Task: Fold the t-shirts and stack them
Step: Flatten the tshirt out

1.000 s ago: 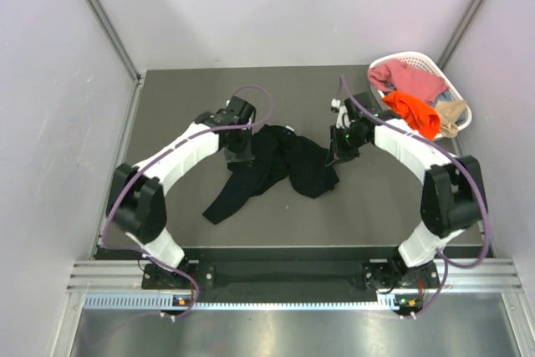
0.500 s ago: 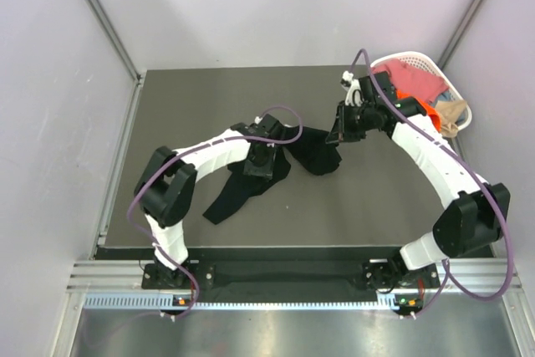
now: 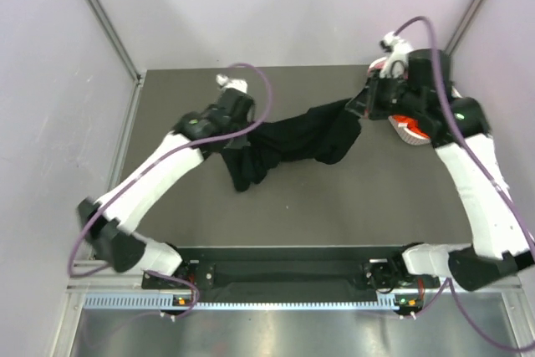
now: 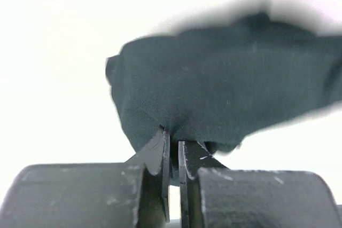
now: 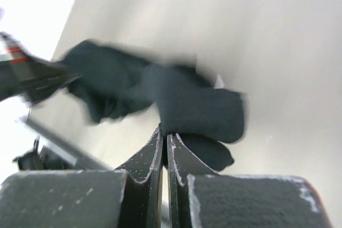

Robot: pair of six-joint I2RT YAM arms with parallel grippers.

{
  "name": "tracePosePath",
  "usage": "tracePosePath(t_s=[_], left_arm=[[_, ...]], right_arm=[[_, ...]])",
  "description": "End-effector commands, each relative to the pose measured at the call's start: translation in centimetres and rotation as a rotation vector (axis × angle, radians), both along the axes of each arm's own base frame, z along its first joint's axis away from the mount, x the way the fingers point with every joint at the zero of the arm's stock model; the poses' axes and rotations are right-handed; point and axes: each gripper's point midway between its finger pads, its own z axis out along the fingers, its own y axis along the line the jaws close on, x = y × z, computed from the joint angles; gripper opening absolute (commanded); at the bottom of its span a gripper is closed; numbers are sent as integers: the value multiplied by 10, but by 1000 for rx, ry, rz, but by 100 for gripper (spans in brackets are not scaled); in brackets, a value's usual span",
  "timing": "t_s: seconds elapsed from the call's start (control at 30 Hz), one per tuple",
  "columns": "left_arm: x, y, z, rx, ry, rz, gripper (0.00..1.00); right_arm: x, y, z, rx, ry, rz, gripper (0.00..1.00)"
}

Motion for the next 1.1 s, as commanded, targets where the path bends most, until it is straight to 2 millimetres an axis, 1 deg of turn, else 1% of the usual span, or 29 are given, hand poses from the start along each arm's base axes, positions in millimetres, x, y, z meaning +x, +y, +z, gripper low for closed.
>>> tracePosePath(t_s=[0.0, 0.07, 0.1, 0.13, 0.17, 0.2, 0.27, 0.3, 0.33, 0.37, 0.4, 0.43, 0.47, 0.5, 0.53, 0.57, 0.6, 0.63, 0.67, 0.7, 0.73, 0.8, 0.83, 0.87, 0.93, 0.97, 1.0, 1.03, 1.07], left_arm=[[-19, 47, 111, -71, -287, 81, 0], [-27, 58, 136, -103, -360, 93, 0], [-32, 62, 146, -116, -390, 83, 0], [-38, 67, 159, -134, -425, 76, 0], [-40, 67, 167, -145, -443, 58, 0], [-41, 69, 170, -130, -452, 47, 0], [-36, 71, 169, -93, -454, 50, 0], [-31, 70, 167, -50, -458, 34, 2], [-25, 75, 165, 3, -459, 52, 4], [-12, 72, 161, 57, -445, 64, 7], [-4, 74, 159, 117, -438, 68, 8], [16, 72, 145, 186, -401, 94, 9], [26, 71, 152, 189, -403, 106, 8], [34, 70, 147, 191, -376, 119, 5], [51, 62, 132, 205, -332, 118, 2], [58, 58, 136, 201, -342, 119, 2], [63, 56, 133, 222, -335, 116, 2], [70, 55, 120, 265, -299, 123, 4], [74, 57, 124, 285, -304, 144, 2], [75, 57, 122, 294, -294, 146, 0], [76, 56, 122, 294, -292, 143, 0], [78, 55, 128, 273, -326, 139, 0], [76, 57, 135, 255, -352, 146, 0], [79, 55, 140, 236, -379, 150, 0], [83, 53, 149, 212, -412, 151, 0], [87, 50, 160, 189, -441, 151, 0], [92, 47, 172, 176, -476, 149, 0], [99, 47, 176, 183, -493, 170, 0], [103, 48, 194, 161, -539, 189, 0]], right_arm=[[-35, -40, 112, 21, -374, -98, 0], [-49, -56, 137, 32, -456, -160, 0], [-64, -66, 151, 50, -507, -194, 0], [-68, -75, 157, 50, -529, -237, 0], [-73, -78, 161, 62, -545, -245, 0], [-76, -84, 161, 62, -551, -273, 0], [-72, -86, 157, 65, -539, -298, 0], [-63, -84, 151, 57, -524, -303, 0], [-56, -84, 146, 50, -511, -320, 0], [-48, -81, 143, 52, -499, -323, 0], [-30, -75, 138, 48, -477, -326, 0], [-20, -68, 135, 57, -460, -317, 0], [-1, -58, 125, 59, -419, -308, 0], [8, -52, 130, 79, -428, -297, 0], [14, -44, 129, 92, -421, -276, 0], [21, -42, 127, 103, -407, -283, 0], [30, -34, 121, 104, -381, -261, 0], [34, -32, 118, 101, -374, -257, 0], [39, -32, 114, 90, -364, -255, 0], [46, -31, 112, 83, -356, -252, 0], [48, -30, 112, 78, -357, -247, 0], [53, -33, 119, 62, -386, -248, 0], [56, -33, 123, 62, -398, -250, 0], [61, -39, 128, 64, -417, -268, 0], [70, -44, 142, 71, -448, -286, 0], [77, -53, 149, 75, -460, -316, 0], [85, -55, 164, 94, -491, -325, 0], [90, -57, 173, 108, -504, -334, 0], [94, -60, 182, 135, -519, -336, 0]])
